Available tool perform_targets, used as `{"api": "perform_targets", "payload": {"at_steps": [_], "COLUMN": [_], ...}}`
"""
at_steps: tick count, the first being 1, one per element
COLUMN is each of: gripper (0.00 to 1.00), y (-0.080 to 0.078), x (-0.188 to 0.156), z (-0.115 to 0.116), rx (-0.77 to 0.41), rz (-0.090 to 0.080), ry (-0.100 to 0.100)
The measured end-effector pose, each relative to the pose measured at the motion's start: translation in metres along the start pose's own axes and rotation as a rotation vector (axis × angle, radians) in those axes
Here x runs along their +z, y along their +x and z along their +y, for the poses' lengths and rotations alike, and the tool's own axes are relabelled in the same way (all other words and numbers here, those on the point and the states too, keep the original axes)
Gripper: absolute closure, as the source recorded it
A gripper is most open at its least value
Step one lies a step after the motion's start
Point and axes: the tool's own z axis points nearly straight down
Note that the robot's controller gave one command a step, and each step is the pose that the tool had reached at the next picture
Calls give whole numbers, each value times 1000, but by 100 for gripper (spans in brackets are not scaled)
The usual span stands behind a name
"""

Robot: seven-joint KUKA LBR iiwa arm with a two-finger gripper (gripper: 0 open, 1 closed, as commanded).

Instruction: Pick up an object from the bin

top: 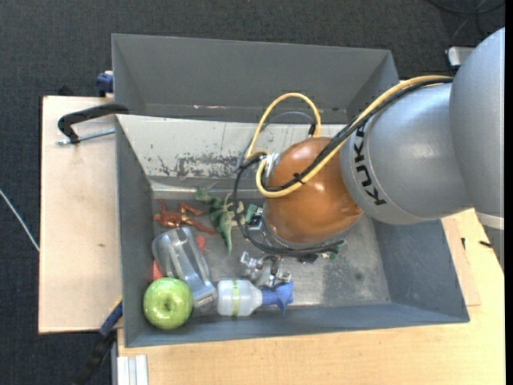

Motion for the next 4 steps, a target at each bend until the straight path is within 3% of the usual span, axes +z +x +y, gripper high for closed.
{"api": "perform_targets", "payload": {"at_steps": [1, 2, 3, 4], "gripper": [100, 100, 100, 100], "y": [0, -10, -11, 11], "x": [0, -41, -51, -45], "z": [0, 3, 3, -23], "rx": [0, -101, -124, -174], "rz": [0, -3, -7, -7], "ry": [0, -8, -5, -4]}}
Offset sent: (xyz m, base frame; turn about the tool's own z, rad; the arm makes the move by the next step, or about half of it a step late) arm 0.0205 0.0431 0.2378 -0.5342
